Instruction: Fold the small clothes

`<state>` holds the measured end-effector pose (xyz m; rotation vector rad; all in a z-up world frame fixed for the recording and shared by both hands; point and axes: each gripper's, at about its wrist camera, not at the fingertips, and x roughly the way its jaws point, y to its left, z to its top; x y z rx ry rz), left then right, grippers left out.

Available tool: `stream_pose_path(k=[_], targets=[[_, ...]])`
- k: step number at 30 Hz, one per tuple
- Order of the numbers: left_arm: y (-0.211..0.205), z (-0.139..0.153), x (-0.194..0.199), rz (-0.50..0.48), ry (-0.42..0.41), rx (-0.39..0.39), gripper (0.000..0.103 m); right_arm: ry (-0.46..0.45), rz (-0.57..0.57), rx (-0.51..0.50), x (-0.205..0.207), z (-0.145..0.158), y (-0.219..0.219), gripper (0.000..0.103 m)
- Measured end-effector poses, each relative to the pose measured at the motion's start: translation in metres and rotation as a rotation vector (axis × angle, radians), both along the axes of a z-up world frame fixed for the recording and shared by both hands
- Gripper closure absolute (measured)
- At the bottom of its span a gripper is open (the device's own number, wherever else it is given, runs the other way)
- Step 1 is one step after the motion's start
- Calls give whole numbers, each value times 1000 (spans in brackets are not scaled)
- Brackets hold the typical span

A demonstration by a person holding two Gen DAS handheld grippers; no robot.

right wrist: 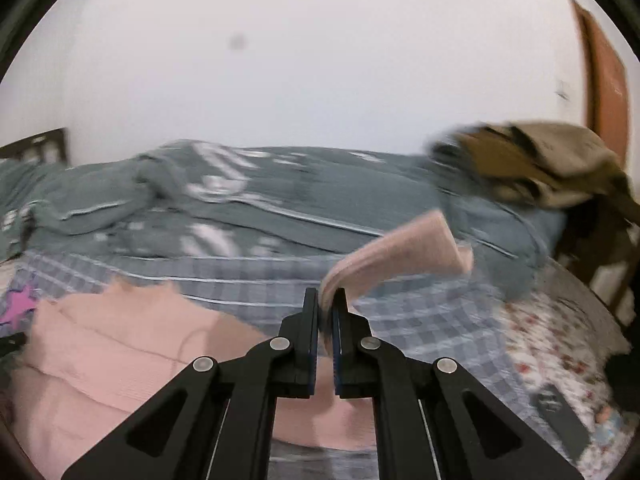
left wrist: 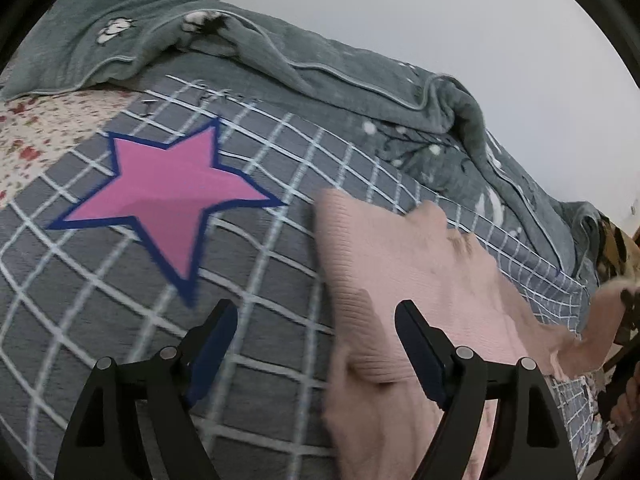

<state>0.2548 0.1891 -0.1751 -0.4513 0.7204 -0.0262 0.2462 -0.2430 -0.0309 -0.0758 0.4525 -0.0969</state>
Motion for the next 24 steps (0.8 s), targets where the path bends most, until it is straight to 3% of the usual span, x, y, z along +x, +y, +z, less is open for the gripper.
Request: stream_pose_path(k=[3,6,10,12,13,17,24], targets=[[14,0,-2,23,5,-21,23,11,117,12,12,-1,70,97],[23,-4,-2,22,17,-63,23,62,244,15,21,-21,138,97],[19,-2,-3,5,15,-20,23,237,394,35,40,-78,203,97],[16,-2,-2,-11,15,-12,23,317,457,49,42,-98,214,96],[15,-1,-2,-22,13,-14,23,338,468,41,39,-106,217,93],[5,4,-1,-72,-29,-36,23,286,430,42,22,-102,188,64],[-32,27,-7,-203,-145,-45,25,204,291,21,4,-83,87,60]])
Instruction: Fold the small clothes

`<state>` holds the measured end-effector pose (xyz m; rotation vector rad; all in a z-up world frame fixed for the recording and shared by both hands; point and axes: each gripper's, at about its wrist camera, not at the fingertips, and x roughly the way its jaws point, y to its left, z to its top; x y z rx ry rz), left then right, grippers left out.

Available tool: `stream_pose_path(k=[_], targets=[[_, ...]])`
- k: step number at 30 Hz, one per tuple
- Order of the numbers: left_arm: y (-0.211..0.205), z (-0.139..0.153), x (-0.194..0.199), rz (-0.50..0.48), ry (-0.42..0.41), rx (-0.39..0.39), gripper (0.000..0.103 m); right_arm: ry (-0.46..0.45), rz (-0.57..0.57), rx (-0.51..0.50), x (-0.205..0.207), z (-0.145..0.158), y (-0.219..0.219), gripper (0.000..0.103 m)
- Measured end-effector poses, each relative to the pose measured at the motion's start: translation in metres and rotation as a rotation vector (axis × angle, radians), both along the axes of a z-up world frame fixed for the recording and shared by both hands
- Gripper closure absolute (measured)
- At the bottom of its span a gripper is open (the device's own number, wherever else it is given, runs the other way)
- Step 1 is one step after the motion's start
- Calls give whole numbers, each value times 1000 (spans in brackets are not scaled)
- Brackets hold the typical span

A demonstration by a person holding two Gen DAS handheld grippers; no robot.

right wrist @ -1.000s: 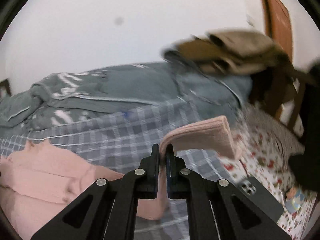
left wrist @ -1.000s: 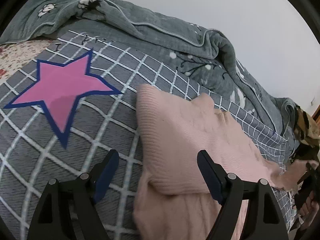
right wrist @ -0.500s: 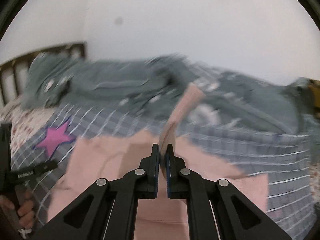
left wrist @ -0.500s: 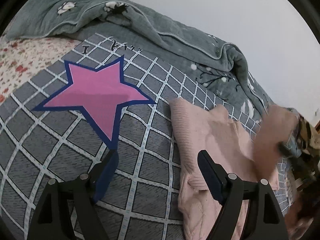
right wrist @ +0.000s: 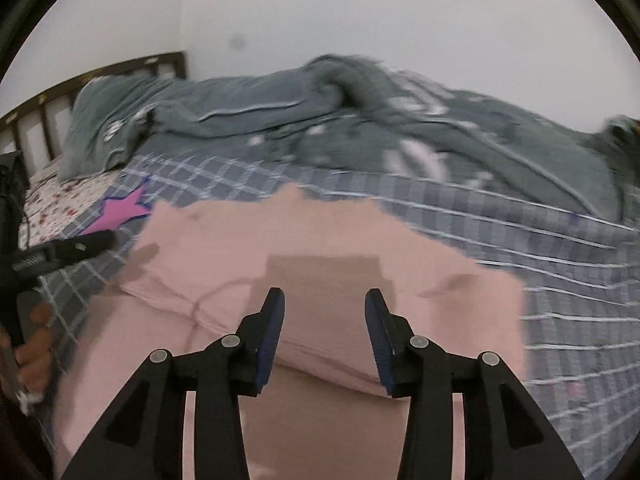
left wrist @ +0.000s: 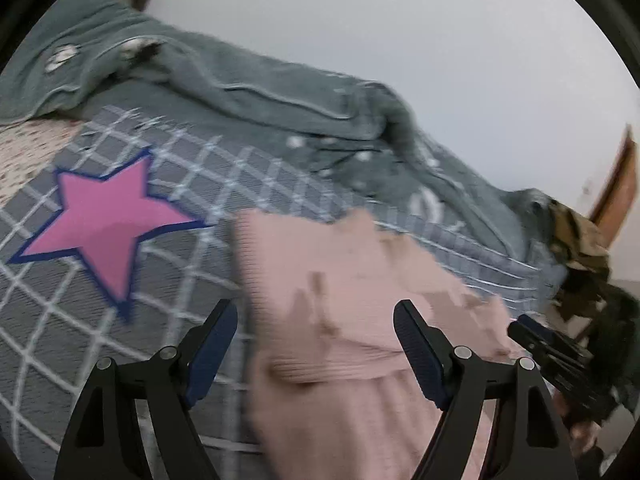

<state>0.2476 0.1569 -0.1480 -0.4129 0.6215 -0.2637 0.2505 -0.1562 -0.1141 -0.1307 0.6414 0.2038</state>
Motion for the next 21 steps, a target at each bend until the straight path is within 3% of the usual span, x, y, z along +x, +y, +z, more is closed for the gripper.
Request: stream_pose_path(k=[3,6,8,9,11,13,19,21], targets=[[-20,7,0,-62,-32,-1,25,-4,-65,7,-1,-2,-41,58],[-39,4,7,-104,16,0,26,7,-117,71,-2,-16,-79,58],[-45,-2,10,-65,47,20,34,14,-137,105,-2,-25,-94,58],[-47,-7,13,-21,68,45,36,34,-141,122,1,-31,-98,58],[-48,-15,18,-30,101,48,36,86,-116,150,5,-36,-103,58],[-48,-26,26,-32,157,57,39,72,-114,170,1,-36,-107,58],[-56,-28,29,-32,161,86,39,76,-100,169,-4,-40,-106,58],[-57,-28,33,-22,163,83,45,74,-99,167,-2,-40,-105,58]])
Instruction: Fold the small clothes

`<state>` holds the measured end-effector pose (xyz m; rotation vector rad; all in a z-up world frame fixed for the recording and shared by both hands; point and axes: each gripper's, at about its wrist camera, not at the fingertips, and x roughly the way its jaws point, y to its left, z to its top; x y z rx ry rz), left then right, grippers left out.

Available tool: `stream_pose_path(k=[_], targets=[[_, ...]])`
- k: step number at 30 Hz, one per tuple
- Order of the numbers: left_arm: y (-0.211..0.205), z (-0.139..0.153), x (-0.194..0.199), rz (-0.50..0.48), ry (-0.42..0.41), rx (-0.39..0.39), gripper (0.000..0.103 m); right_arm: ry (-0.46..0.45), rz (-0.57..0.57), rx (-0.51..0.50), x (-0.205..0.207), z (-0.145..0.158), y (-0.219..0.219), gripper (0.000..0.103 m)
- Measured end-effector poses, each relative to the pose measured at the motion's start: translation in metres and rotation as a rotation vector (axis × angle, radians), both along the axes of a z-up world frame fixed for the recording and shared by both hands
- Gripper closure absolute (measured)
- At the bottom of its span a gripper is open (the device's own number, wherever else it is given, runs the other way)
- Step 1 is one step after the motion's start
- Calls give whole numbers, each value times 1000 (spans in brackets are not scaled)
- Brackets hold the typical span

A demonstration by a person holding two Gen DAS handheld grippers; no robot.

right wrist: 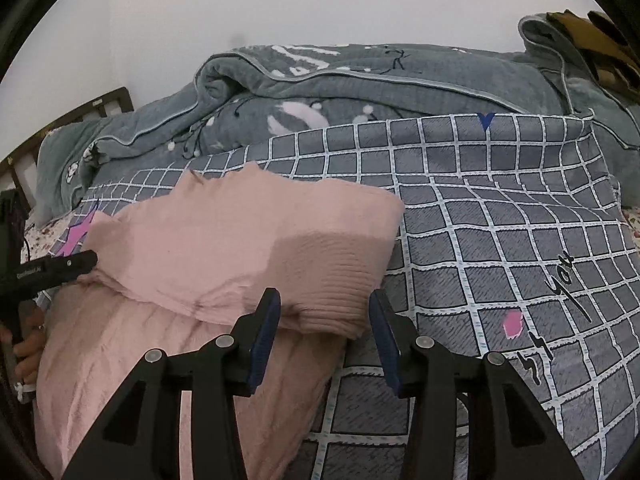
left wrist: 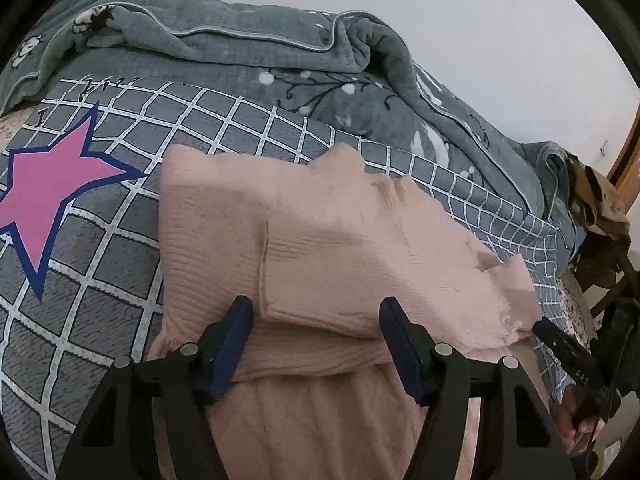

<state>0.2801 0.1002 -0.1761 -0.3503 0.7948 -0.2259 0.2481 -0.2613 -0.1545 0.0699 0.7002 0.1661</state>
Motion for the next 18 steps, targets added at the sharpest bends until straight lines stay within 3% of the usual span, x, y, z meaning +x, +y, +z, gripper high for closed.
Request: stream_pose_path(k=[4,6,7,11,18], targets=[[3,-2,7,34,11,-24,64,4,-10,24,0,-1,-5,58],[8,-3,10,58,12,-47,87,11,-17,39,1,-1,-8,58],[10,-4,10,66,8,-65,93,15,-18,46,1,-2,-9,58],[22,3,3,91,-55,-138,94,23,-11,50,-2,-2,-9,58],[26,28,-11,112,-196,-125,95,13,38,24,-7,-1,0,58]])
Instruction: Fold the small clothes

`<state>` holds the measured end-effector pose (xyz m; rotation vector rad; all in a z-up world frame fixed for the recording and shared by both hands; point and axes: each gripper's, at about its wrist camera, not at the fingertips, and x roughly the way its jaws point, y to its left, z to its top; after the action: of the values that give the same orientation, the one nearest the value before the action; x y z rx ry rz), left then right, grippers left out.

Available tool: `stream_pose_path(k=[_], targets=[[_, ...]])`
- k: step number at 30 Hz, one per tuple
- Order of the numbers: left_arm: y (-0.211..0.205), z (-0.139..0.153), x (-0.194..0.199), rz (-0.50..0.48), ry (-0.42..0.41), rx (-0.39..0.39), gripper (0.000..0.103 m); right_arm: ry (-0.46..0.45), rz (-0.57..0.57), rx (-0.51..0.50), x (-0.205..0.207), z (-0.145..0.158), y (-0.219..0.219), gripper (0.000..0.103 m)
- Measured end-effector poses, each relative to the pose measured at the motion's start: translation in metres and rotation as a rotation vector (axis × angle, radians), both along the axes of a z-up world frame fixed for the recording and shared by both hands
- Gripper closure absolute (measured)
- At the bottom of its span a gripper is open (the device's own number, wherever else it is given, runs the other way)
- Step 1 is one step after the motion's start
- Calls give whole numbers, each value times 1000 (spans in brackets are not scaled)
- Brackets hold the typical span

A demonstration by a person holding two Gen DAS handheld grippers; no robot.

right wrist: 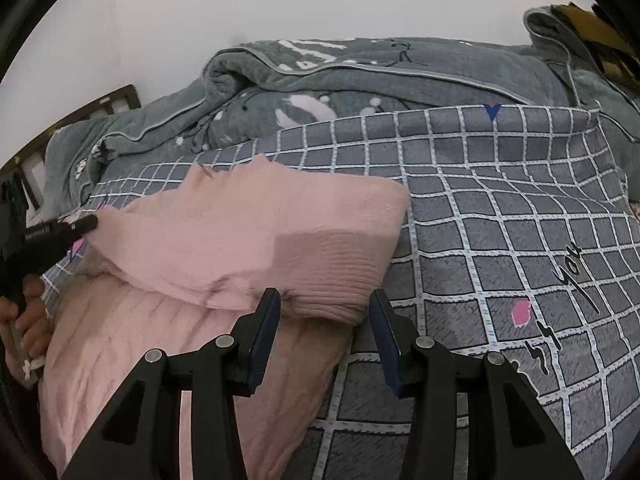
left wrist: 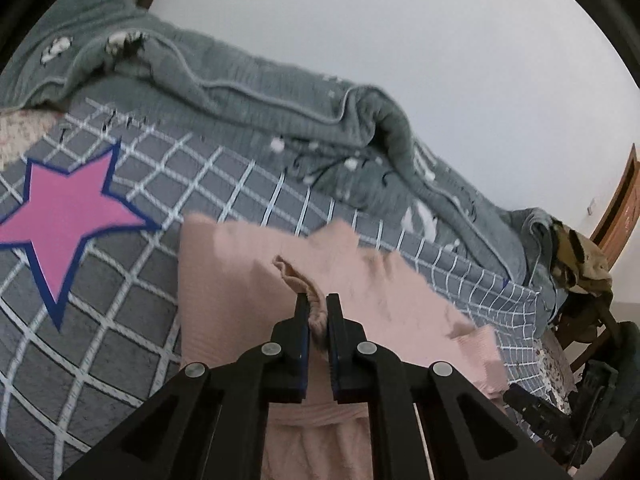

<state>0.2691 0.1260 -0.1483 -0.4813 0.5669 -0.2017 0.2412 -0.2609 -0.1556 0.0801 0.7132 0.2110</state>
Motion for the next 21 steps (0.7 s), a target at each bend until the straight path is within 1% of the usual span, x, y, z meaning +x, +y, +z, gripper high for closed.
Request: stream_pose_path(k=[4,7,11,14,17,21], targets=[[6,11,-2,28,-45,6,95,3,8,-32,0,-1,6,56],[14,14,-4,49,-57,-5,96,13,13,-49,2,-3,9,56],[24,15,-8,72,-67,0,97,3,14,-27,0,-1,6,56],[30,14,-12,100,-67,24,99,1,17,-10,0,-1,4,56],[38,9,-10,103,-39,0,99,-7,19,-8,-1,1,4,56],[37,0,-5,57,13,-19,99,-4,16,-20,0,0,6,56]])
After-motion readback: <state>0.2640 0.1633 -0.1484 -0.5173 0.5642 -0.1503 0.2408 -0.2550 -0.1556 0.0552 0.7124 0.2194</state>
